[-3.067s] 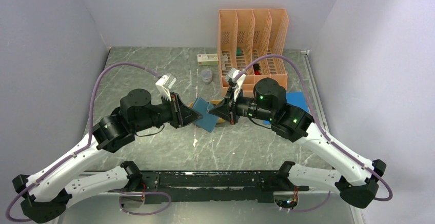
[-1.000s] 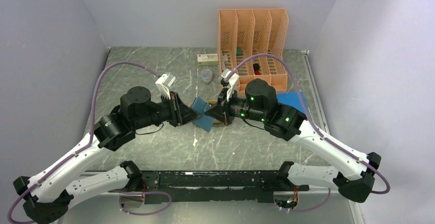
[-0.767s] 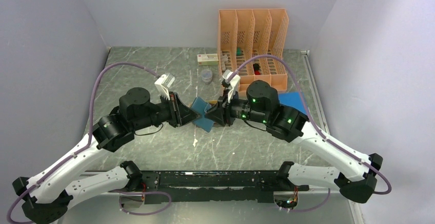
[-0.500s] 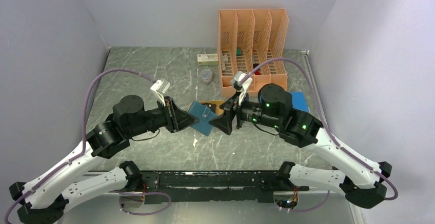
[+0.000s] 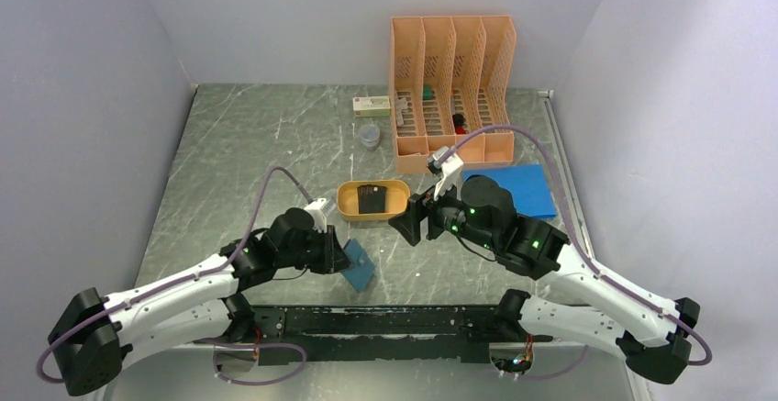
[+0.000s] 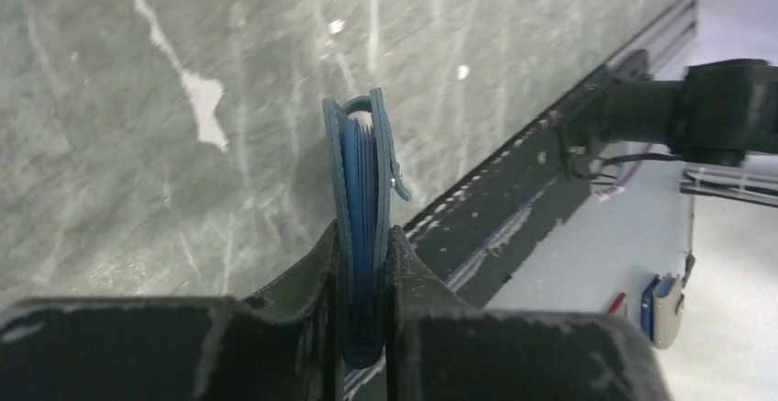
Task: Put the credit cards into the card holder
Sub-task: Place the card holder at the center of the board, then reset both arms
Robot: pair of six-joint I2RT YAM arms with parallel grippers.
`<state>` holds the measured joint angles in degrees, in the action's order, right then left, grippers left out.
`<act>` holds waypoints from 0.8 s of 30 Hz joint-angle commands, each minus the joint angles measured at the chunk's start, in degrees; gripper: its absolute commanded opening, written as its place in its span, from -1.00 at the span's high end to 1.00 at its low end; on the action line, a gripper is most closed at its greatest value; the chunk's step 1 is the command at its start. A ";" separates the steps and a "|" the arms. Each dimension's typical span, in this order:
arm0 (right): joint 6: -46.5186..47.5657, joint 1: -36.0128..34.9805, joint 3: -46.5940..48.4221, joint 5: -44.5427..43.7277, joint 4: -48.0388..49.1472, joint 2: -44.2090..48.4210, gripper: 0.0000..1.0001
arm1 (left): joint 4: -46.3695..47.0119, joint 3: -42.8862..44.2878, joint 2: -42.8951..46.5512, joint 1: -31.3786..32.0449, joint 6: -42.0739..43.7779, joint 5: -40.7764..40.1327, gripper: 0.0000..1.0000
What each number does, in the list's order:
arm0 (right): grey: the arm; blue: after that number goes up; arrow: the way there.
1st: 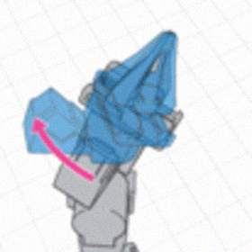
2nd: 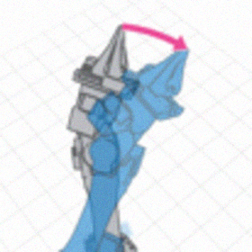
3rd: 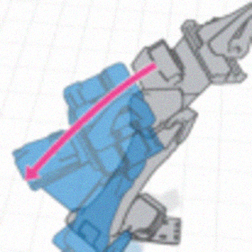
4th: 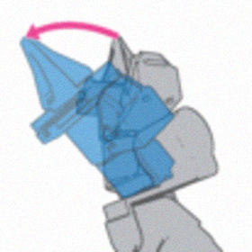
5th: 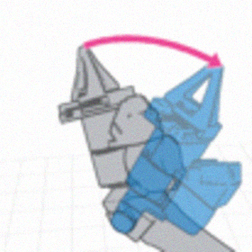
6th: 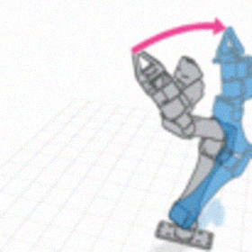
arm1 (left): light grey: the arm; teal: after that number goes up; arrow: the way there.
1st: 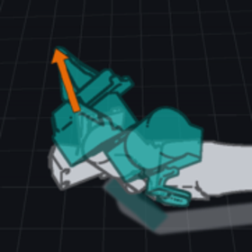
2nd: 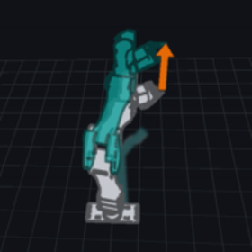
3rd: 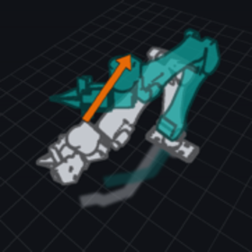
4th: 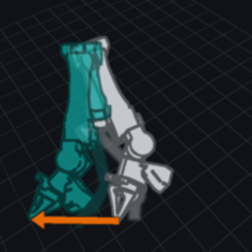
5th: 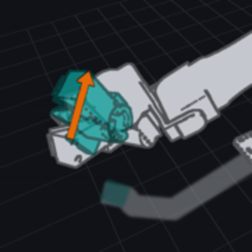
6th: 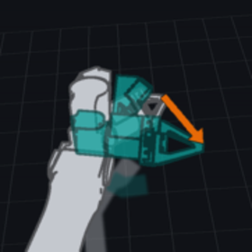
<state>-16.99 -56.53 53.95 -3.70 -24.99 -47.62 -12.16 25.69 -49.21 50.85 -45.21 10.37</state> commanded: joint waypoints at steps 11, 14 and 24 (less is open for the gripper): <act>-7.82 -0.07 -7.58 -4.73 6.25 1.80 -0.52 | -1.30 -2.48 -9.13 0.29 -6.09 -16.08 -0.15; -10.09 -0.07 -7.83 -8.96 6.16 2.49 -0.55 | -7.22 -0.93 -5.72 0.23 -6.13 -19.34 -0.64; -21.86 -0.07 -5.64 -32.20 -0.11 1.17 -0.76 | -20.47 8.80 6.21 0.38 -2.33 -28.47 -0.87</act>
<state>-33.91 -56.53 46.28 -25.08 -21.50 -45.45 -26.74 30.35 -47.31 50.92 -50.28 -12.05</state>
